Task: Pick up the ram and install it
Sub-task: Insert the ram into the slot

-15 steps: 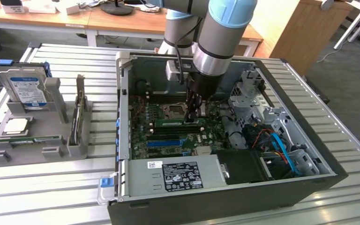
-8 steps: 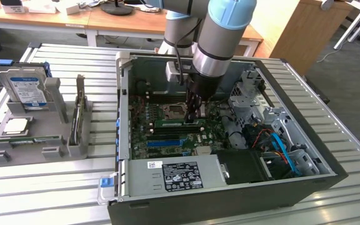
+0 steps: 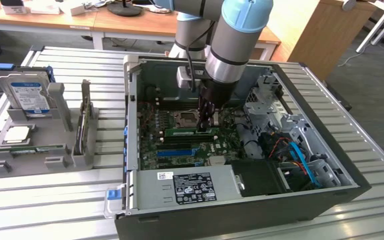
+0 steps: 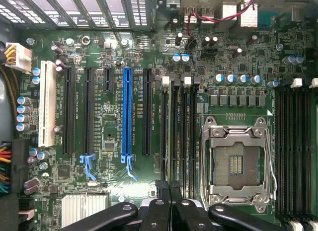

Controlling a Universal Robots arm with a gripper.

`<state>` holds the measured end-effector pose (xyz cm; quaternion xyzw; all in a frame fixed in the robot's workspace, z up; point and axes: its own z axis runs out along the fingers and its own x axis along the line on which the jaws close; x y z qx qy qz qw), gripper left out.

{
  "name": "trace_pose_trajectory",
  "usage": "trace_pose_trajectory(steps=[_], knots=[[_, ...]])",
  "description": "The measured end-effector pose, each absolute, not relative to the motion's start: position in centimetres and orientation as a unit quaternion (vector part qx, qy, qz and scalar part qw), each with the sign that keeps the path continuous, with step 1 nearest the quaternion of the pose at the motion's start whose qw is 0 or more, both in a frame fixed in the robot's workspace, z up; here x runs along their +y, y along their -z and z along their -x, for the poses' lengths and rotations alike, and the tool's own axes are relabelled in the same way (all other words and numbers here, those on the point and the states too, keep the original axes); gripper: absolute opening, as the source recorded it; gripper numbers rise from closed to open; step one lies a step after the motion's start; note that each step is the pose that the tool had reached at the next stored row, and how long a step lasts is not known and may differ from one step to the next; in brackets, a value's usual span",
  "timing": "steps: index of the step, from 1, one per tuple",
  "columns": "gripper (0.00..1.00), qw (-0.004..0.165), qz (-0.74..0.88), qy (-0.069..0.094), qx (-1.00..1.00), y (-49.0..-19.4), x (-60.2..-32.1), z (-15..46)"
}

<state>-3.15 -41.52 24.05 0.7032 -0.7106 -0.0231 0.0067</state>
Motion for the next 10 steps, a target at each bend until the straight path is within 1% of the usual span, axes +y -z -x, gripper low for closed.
trace_pose_trajectory(steps=[10], knots=[[0.12, 0.007, -0.703, 0.023, -0.711, -23.95, -41.59, 3.15]])
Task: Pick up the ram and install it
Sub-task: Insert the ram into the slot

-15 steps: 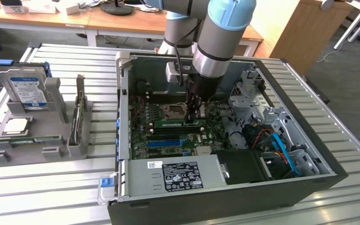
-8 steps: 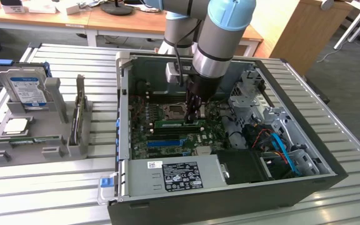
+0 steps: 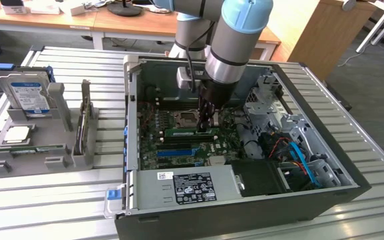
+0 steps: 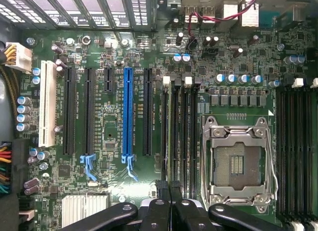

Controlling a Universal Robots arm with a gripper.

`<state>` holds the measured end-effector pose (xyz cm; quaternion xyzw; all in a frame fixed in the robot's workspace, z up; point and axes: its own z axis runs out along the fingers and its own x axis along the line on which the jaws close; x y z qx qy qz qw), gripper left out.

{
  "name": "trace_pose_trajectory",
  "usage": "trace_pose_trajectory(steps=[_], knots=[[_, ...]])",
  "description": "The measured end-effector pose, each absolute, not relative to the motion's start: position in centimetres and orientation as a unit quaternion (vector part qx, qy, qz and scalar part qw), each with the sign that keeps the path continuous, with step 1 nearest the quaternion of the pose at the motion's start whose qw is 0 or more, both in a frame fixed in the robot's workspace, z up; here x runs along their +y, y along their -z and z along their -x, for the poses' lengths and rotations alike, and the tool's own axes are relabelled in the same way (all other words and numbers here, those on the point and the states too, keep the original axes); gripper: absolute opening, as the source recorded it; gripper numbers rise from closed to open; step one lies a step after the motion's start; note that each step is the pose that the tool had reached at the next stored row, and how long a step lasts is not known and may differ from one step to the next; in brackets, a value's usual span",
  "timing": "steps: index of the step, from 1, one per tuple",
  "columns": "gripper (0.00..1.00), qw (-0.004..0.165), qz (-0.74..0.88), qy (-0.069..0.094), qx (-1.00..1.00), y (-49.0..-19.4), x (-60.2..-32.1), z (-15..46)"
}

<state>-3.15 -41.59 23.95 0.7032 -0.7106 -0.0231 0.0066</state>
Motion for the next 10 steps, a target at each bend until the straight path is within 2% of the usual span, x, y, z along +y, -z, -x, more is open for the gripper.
trace_pose_trajectory(steps=[10], knots=[[0.12, 0.007, -0.703, 0.023, -0.711, -23.70, -41.58, 3.15]])
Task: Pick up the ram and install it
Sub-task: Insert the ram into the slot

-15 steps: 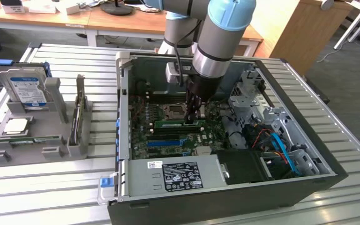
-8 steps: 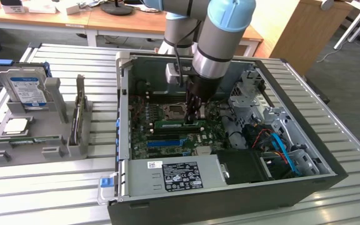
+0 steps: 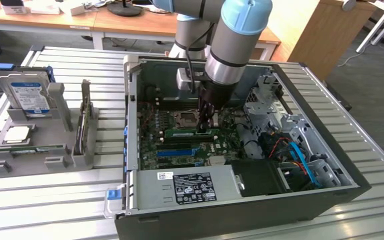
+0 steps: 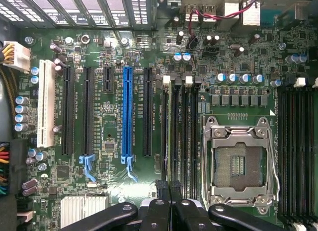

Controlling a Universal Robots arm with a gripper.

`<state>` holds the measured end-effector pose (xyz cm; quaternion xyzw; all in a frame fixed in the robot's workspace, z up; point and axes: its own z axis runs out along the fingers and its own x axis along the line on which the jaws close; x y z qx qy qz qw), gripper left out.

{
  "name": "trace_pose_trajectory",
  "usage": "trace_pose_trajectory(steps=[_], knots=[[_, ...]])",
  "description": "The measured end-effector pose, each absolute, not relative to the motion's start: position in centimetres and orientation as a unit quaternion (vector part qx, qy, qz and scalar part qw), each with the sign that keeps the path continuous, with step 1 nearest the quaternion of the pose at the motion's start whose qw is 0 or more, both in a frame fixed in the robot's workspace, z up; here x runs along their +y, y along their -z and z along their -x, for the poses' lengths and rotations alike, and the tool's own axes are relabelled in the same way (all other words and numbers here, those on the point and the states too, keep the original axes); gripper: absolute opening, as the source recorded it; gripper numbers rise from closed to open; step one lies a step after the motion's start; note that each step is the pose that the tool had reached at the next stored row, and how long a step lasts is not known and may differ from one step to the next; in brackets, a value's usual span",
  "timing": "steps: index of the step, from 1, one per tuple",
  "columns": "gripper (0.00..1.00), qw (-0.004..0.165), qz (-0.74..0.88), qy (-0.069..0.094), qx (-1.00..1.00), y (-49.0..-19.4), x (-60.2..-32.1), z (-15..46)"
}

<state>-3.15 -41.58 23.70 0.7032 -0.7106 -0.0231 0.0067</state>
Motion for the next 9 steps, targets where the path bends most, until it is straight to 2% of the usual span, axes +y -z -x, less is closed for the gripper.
trace_pose_trajectory(steps=[9], knots=[[0.12, 0.006, -0.703, 0.023, -0.711, -23.50, -41.62, 3.16]])
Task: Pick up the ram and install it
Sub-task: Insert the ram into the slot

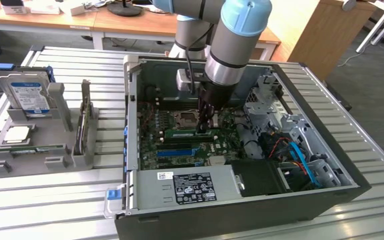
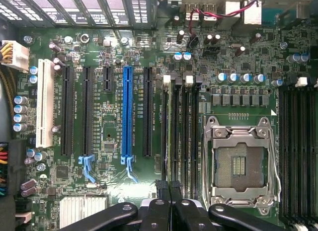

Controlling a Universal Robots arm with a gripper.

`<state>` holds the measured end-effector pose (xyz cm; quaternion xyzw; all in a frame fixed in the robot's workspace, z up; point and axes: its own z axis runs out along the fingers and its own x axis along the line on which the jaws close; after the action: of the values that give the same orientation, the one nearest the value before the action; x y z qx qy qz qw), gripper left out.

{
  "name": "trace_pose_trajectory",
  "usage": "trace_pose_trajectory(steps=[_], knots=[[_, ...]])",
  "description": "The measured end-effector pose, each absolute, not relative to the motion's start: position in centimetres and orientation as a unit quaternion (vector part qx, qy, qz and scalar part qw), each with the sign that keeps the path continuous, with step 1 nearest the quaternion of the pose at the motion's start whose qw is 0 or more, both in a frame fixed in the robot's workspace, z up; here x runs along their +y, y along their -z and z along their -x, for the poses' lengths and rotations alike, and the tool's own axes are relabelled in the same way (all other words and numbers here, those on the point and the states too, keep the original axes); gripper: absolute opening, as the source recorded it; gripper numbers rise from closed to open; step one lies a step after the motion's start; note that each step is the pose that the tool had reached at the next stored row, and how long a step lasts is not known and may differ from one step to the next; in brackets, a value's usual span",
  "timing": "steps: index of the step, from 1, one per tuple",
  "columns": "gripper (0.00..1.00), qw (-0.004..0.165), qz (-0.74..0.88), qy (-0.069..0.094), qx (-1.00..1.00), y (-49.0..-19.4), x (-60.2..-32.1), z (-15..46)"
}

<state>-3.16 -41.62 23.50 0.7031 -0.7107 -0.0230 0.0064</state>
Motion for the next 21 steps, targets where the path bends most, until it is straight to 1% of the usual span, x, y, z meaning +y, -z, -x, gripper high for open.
trace_pose_trajectory(steps=[21], knots=[[0.12, 0.007, -0.703, 0.023, -0.711, -23.29, -41.74, 3.16]])
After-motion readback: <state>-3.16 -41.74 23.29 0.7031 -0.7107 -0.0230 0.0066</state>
